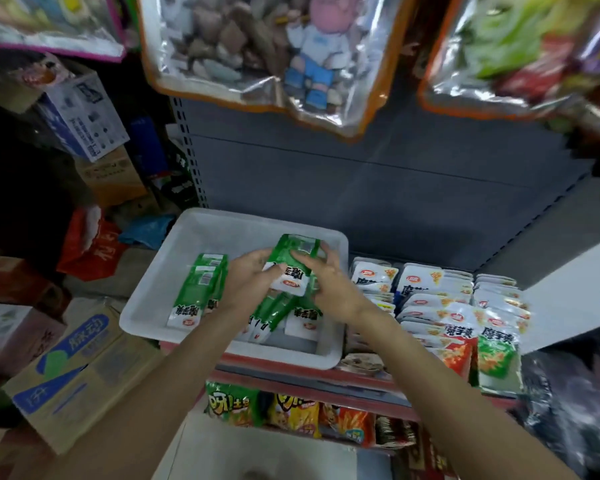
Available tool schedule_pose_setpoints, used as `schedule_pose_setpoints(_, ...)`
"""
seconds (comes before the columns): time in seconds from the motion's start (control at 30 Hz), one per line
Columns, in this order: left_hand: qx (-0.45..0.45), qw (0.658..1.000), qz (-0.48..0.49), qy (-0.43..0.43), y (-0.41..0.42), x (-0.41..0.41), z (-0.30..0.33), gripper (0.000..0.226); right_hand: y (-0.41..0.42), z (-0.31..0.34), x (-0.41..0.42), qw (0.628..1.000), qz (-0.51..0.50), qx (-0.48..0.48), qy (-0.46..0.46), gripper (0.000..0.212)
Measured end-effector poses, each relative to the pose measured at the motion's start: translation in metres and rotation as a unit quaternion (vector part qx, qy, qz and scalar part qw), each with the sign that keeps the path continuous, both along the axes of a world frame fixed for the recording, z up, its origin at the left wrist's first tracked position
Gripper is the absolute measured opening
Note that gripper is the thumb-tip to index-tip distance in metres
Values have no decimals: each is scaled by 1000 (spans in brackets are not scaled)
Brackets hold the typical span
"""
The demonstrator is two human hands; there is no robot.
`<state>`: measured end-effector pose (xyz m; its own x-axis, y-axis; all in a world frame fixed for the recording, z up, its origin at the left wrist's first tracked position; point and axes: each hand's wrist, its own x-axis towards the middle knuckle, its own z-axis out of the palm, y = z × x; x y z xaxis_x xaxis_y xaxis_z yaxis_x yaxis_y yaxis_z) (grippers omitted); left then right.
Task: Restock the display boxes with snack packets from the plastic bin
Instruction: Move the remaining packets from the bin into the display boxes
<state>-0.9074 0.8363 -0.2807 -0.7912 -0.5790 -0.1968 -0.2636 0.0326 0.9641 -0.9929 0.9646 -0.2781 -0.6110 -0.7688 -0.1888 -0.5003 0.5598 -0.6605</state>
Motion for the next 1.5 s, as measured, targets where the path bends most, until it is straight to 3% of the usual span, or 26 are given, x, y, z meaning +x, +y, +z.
schedule_pose_setpoints(0.17,125,991,-33,40,62,-36,28,9,75,20,-27,983,-49,-84,156,51)
schedule_pose_setpoints(0.23,181,982,-29,47,90,-53,37,20,108,26,-35,972,-81,-112,193,45)
schedule_pose_setpoints(0.3,180,982,-49,42,120,-68,40,34,143,30,-41,957,-133,-159,201,30)
schedule_pose_setpoints(0.37,84,990,-109,30,151,-79,38,35,177,33,-46,942,-208,-187,186,12)
schedule_pose_setpoints(0.47,-95,974,-202,31,192,-88,30,22,226,31,-55,934,-263,-174,168,14)
schedule_pose_setpoints(0.63,-235,925,-296,28,243,-103,21,34,291,15,-69,933,-303,-135,138,12)
schedule_pose_setpoints(0.7,-362,877,-316,-3,254,-109,6,37,307,5,-75,930,-330,-123,106,11)
schedule_pose_setpoints(0.77,-502,795,-334,-67,259,-111,-8,44,318,-7,-79,928,-347,-109,77,8)
schedule_pose_setpoints(0.8,-548,759,-341,-88,260,-111,-14,48,321,-14,-80,930,-348,-97,74,9)
schedule_pose_setpoints(0.87,-591,726,-338,-96,262,-109,-21,55,324,-27,-82,933,-347,-76,64,11)
schedule_pose_setpoints(1.23,-586,747,-311,-42,259,-107,-28,61,298,-52,-87,940,-337,-39,-17,7)
schedule_pose_setpoints(1.3,-584,750,-309,-37,259,-107,-29,59,298,-53,-81,949,-310,27,49,18)
schedule_pose_setpoints(1.43,-585,757,-289,-22,255,-105,-31,54,296,-57,-76,938,-270,95,193,75)
schedule_pose_setpoints(1.5,-587,759,-282,-13,252,-102,-30,51,296,-59,-78,932,-242,119,244,78)
